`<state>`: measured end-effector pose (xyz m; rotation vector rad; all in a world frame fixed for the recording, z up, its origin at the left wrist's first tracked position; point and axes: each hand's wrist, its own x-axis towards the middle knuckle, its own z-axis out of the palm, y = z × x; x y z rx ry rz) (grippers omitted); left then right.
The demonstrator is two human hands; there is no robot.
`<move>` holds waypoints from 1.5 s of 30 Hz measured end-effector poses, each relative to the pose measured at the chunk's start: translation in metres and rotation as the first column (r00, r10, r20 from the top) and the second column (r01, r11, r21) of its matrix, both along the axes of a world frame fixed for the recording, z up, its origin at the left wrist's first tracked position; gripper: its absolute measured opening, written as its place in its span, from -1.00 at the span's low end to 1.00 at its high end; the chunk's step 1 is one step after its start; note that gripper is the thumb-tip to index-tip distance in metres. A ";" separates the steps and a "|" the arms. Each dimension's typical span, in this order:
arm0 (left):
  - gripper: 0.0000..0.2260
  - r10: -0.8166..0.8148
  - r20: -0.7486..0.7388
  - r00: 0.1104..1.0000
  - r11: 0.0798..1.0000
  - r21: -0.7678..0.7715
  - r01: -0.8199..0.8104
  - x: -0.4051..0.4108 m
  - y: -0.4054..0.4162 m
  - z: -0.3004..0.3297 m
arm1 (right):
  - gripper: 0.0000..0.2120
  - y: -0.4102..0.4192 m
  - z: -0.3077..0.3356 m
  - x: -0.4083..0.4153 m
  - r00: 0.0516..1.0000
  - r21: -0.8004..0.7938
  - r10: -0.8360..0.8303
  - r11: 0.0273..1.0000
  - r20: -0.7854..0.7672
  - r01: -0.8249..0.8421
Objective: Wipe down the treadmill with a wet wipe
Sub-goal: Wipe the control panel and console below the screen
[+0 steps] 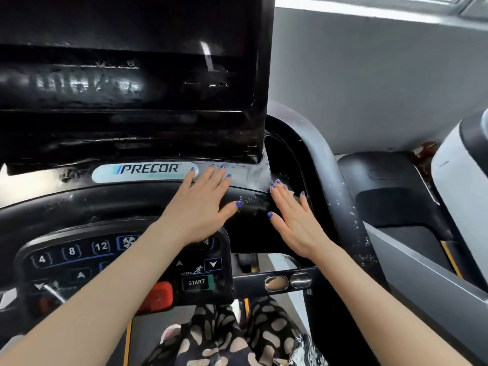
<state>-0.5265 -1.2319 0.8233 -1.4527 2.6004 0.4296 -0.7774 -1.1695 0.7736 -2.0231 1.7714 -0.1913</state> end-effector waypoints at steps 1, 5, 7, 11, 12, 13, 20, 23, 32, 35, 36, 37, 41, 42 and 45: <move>-0.26 -0.006 0.002 1.000 1.000 -0.001 0.006 0.000 0.000 0.000 | -0.38 0.001 0.000 0.003 0.999 0.006 -0.042 0.999 -0.009 0.042; -0.26 -0.036 -0.001 0.999 0.999 0.019 0.036 0.002 0.001 0.005 | -0.43 0.006 0.006 0.018 0.972 0.037 -0.234 0.972 -0.004 0.234; -0.29 -0.047 -0.006 0.999 0.999 0.022 0.047 0.003 0.000 0.006 | -0.41 0.006 0.007 0.026 0.959 0.051 -0.283 0.958 -0.008 0.283; -0.28 -0.074 -0.006 0.997 0.997 0.018 0.074 0.004 0.000 0.003 | -0.33 0.010 0.003 0.029 0.958 0.019 -0.245 0.968 -0.146 0.251; -0.26 -0.080 -0.009 0.997 0.997 0.014 0.080 0.004 0.000 0.003 | -0.29 0.013 0.003 0.026 0.958 0.010 -0.202 0.978 -0.201 0.208; -0.25 -0.083 -0.009 0.996 0.996 0.010 0.083 0.005 -0.001 0.002 | -0.23 0.017 0.003 0.021 0.955 0.006 -0.153 0.987 -0.253 0.160; -0.28 -0.069 0.005 0.998 0.997 -0.021 0.069 0.003 -0.001 -0.003 | -0.12 0.026 0.019 -0.041 0.778 0.076 0.128 0.992 -0.615 -0.103; -0.32 -0.051 -0.013 0.999 0.998 -0.031 0.050 0.002 -0.002 -0.003 | -0.09 0.020 0.018 -0.051 0.710 0.098 0.181 0.983 -0.680 -0.156; -0.34 -0.005 -0.027 1.000 0.990 -0.143 0.001 0.008 0.006 -0.004 | -0.33 0.022 0.021 -0.098 0.626 0.049 0.489 0.810 -0.607 -0.585; -0.30 0.045 -0.001 0.999 0.968 -0.247 -0.044 0.017 0.016 -0.007 | -0.37 0.007 0.023 -0.107 0.526 0.146 0.649 0.694 -0.549 -0.705; -0.30 0.074 0.000 0.997 0.964 -0.254 -0.072 0.020 0.020 -0.007 | -0.38 0.003 0.022 -0.108 0.474 0.160 0.692 0.641 -0.544 -0.751; -0.32 0.104 0.000 0.995 0.962 -0.256 -0.100 0.022 0.025 -0.006 | -0.39 -0.001 0.020 -0.110 0.419 0.165 0.723 0.585 -0.550 -0.794; -0.40 0.157 0.004 0.988 0.951 -0.271 -0.150 0.030 0.041 -0.004 | -0.44 -0.023 0.030 -0.113 0.266 0.139 0.784 0.406 -0.562 -0.903; -0.41 0.166 0.004 0.986 0.947 -0.279 -0.158 0.031 0.045 -0.003 | -0.44 -0.028 0.033 -0.112 0.229 0.152 0.799 0.368 -0.556 -0.917; -0.45 0.197 -0.003 0.980 0.941 -0.282 -0.190 0.029 0.051 -0.002 | -0.46 -0.036 0.037 -0.108 0.101 0.196 0.830 0.246 -0.549 -0.949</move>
